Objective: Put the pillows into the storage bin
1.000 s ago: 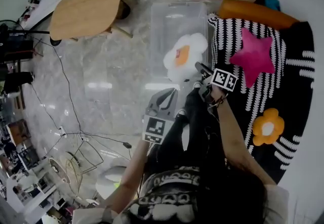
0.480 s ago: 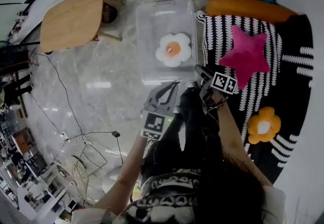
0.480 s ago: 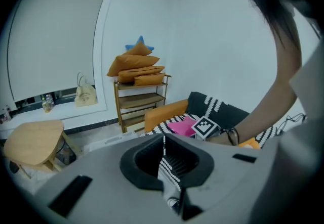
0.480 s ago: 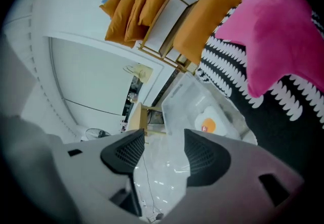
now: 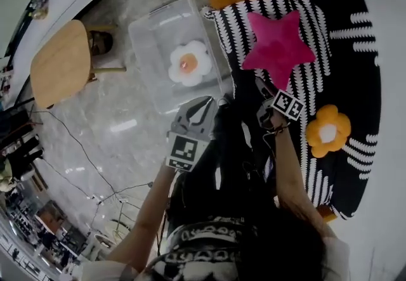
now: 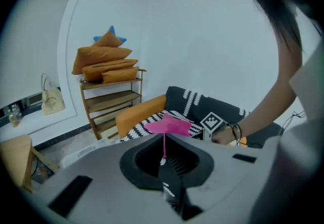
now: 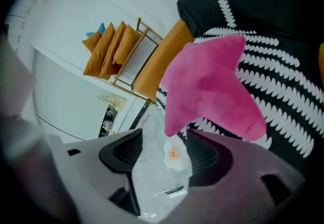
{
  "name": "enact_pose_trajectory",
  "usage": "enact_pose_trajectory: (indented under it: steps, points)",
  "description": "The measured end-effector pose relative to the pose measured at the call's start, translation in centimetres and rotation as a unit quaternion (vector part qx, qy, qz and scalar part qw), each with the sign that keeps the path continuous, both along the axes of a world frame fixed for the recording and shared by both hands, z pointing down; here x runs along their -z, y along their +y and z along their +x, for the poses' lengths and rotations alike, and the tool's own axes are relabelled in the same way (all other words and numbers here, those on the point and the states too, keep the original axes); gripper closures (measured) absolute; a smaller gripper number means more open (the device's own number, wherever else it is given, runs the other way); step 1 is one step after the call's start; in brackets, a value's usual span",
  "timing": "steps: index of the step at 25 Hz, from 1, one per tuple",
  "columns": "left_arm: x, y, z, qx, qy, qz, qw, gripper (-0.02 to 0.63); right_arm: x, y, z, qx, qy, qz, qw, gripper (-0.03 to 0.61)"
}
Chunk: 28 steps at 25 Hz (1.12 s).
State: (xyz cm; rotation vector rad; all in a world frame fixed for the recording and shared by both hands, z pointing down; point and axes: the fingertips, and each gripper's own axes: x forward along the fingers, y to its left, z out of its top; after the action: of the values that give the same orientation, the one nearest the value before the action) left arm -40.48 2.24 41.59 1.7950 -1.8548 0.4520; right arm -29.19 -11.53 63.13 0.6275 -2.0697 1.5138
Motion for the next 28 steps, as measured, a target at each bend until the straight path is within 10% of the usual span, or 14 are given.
enact_pose_trajectory:
  steps: [8, 16, 28]
  points:
    - [-3.3, -5.1, 4.1, -0.085, -0.004, -0.011, 0.9963, 0.603, -2.6, -7.3, 6.4, -0.035, 0.048, 0.092, 0.994, 0.258]
    - [-5.7, -7.5, 5.4, -0.113, -0.001, -0.035, 0.993, 0.603, -10.2, -6.5, 9.3, 0.063, 0.128, 0.054, 0.988, 0.157]
    - [-4.6, -6.9, 6.8, -0.11, -0.003, -0.039, 0.9932, 0.604, -7.6, -4.4, 6.3, 0.08, 0.065, 0.026, 0.994, 0.39]
